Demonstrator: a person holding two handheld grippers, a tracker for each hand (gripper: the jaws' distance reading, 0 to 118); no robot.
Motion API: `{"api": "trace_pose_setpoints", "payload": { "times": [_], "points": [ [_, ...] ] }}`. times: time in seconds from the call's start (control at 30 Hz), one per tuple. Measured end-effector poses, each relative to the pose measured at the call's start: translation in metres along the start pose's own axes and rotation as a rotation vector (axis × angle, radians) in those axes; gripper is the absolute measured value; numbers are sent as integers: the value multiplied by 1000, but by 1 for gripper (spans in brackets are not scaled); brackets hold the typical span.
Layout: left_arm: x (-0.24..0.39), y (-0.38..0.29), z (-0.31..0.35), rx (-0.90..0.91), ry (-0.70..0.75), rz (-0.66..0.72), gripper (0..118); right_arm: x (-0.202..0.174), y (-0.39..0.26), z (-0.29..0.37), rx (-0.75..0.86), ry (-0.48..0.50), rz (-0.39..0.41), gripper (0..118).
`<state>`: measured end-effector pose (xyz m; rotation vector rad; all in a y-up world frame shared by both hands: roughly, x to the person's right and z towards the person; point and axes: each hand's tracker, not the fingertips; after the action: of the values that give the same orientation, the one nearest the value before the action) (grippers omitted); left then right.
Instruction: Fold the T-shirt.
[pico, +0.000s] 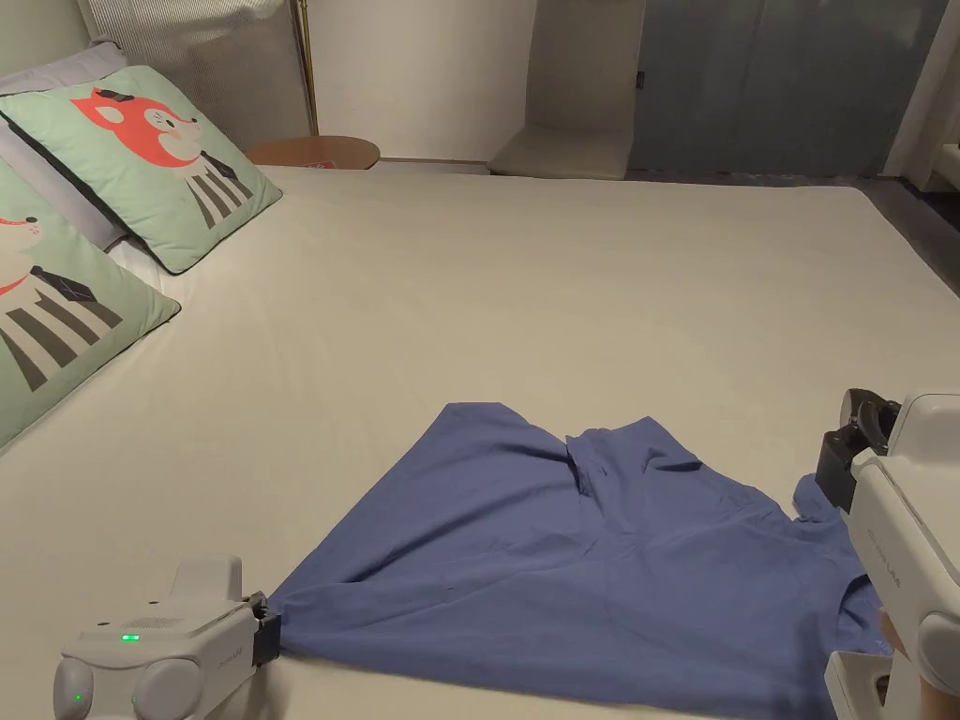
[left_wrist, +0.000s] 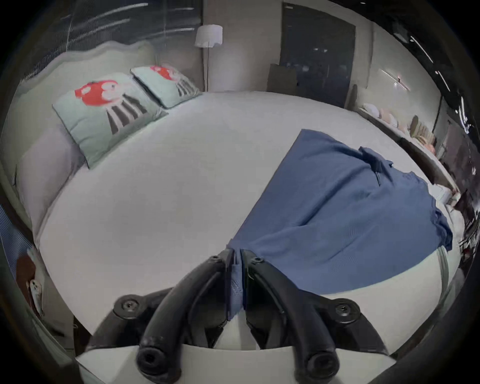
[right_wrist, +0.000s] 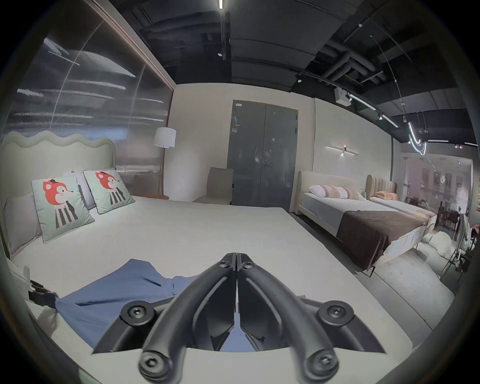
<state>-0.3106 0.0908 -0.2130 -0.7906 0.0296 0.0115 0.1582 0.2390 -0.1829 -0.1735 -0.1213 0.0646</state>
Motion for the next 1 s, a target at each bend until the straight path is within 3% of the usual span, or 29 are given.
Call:
{"api": "trace_pose_setpoints", "payload": {
  "times": [0.13, 0.17, 0.2, 0.23, 0.27, 0.3, 0.33, 0.53, 0.73, 0.9, 0.97, 1.0],
  "points": [
    [6, 10, 16, 40, -35, 5, 3, 19, -14, -26, -129, -1, 5, 5],
    [6, 13, 18, 52, -40, 7, 3, 25, -19, -38, -181, -5, 9, 19],
    [6, 16, 19, 58, -46, 8, 3, 30, -24, -50, -228, -8, 6, 43],
    [6, 20, 19, 67, -51, 14, 3, 36, -28, -63, -303, 4, 4, 77],
    [7, 24, 19, 71, -54, 20, 3, 41, -35, -78, -353, 21, -5, 99],
    [7, 27, 18, 71, -58, 25, 3, 45, -42, -94, -400, 35, -22, 113],
    [7, 29, 16, 73, -61, 30, 3, 47, -49, -108, -447, 42, -31, 117],
    [10, 38, 11, 70, -69, 56, 3, 52, -85, -187, -582, 95, -57, 117],
    [5, 40, -4, 45, -58, 48, 3, 28, -101, -239, -652, 129, -8, 114],
    [0, 40, -14, 26, -60, 74, 3, 13, -119, -267, -717, 143, 15, 95],
    [-2, 40, -17, 23, -61, 73, 3, 14, -129, -272, -762, 151, 20, 76],
    [-3, 40, -18, 20, -63, 71, 3, 15, -131, -272, -783, 145, 9, 59]
  ]
}}
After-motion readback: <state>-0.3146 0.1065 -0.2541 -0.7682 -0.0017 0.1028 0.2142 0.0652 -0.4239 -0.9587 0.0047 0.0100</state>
